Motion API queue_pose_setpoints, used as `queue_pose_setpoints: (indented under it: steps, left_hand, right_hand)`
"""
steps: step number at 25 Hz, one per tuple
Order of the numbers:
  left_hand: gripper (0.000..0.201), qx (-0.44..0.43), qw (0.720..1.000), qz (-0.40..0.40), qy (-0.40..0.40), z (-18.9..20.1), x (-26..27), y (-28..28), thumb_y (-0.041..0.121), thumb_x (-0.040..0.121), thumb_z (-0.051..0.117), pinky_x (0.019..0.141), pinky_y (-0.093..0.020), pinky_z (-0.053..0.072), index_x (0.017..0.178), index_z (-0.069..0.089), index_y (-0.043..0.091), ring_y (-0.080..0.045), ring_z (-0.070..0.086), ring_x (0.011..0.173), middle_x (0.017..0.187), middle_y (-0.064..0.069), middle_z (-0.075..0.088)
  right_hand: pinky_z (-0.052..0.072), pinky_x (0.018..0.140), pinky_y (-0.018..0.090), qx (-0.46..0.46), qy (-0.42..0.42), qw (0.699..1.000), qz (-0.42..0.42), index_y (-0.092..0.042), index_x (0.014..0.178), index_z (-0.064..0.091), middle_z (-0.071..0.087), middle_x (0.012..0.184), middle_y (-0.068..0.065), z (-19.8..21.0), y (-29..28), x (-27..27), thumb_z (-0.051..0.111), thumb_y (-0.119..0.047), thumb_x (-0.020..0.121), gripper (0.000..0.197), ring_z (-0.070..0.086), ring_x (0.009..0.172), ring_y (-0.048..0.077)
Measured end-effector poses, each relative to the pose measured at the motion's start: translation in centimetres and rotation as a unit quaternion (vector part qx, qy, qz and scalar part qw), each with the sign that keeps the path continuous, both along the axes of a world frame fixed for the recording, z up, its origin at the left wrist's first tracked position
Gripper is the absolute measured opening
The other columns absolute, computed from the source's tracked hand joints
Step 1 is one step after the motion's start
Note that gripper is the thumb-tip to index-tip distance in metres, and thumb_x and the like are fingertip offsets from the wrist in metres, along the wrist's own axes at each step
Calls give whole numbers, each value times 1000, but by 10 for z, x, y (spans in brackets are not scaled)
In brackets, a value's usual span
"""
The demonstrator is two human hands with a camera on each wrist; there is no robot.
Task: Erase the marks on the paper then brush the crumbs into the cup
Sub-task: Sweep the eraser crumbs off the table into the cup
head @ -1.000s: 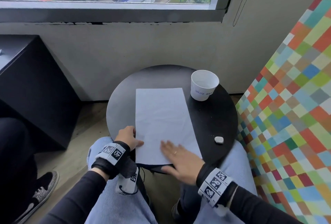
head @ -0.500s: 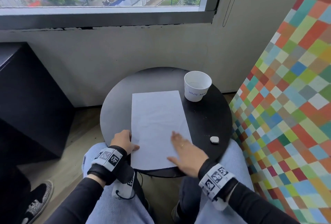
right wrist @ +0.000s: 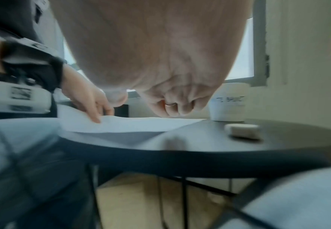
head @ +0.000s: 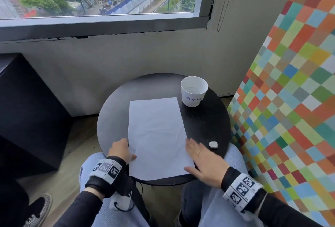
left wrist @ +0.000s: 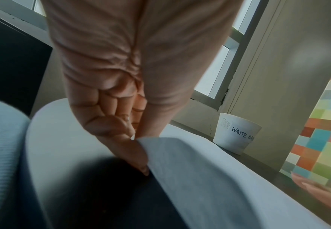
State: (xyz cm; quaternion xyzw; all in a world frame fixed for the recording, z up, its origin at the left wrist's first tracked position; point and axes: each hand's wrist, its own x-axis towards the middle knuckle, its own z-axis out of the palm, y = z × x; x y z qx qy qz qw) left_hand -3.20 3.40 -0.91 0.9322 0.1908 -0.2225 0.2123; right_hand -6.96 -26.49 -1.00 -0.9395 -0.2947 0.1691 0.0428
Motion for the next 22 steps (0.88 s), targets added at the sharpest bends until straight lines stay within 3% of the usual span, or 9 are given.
queue_pose_setpoints:
  steps: [3, 7, 11, 13, 16, 19, 22]
  left_hand:
    - [42, 11, 1000, -5, 4, 0, 2, -1, 22, 87, 73, 95, -37, 49, 120, 51, 8, -32, 58, 111, 123, -13, 56]
    - [42, 23, 1000, -17, 8, -3, 3, 0, 23, 87, 72, 95, -36, 49, 121, 51, 9, -31, 58, 111, 123, -13, 56]
    - [42, 23, 1000, -18, 7, -5, 3, 0, 23, 88, 72, 93, -35, 49, 121, 51, 9, -31, 59, 111, 123, -13, 56]
    - [41, 27, 999, -19, 4, -6, 4, 0, 23, 87, 72, 94, -36, 49, 120, 51, 9, -32, 59, 111, 123, -13, 57]
    - [41, 28, 999, -16, 0, -7, 3, 1, 24, 87, 72, 98, -37, 48, 120, 52, 10, -32, 58, 113, 125, -13, 57]
    - [42, 26, 1000, -18, 2, -8, 4, 0, 24, 87, 72, 99, -37, 47, 121, 52, 10, -32, 58, 114, 126, -13, 57]
    - [43, 27, 999, -18, 0, -7, 3, 0, 24, 88, 72, 99, -36, 47, 123, 52, 10, -32, 58, 114, 127, -13, 56]
  right_hand:
    - [-16, 112, 25, 23, 71, 994, 80, -14, 153, -2, -12, 158, -2, -6, 11, -23, 7, -72, 83, 91, -5, 147, 13]
    - [-5, 114, 26, -13, -6, 999, -49, -9, 152, -3, -11, 159, 4, -3, -5, 16, -13, -76, 68, 108, -5, 148, 16]
    - [-10, 114, 22, 35, 63, 997, 31, -13, 152, -3, -12, 160, 0, -5, 34, 11, -3, -76, 69, 105, -8, 147, 11]
    - [-10, 113, 22, 29, 69, 997, -1, -11, 152, -5, -12, 160, 3, -12, 33, 19, -9, -80, 63, 113, -10, 147, 12]
    - [-6, 116, 29, -3, 4, 996, -90, -4, 151, -7, -14, 159, 9, -14, 26, 38, -20, -80, 58, 120, -11, 147, 18]
    - [-8, 115, 27, 15, 36, 999, -11, -10, 152, -6, -8, 160, 4, -18, 48, 31, -15, -80, 63, 114, -7, 147, 14]
    - [-6, 117, 31, -9, 22, 997, -74, -8, 151, -7, -6, 160, 6, -18, 46, 48, -19, -79, 64, 113, -5, 147, 15]
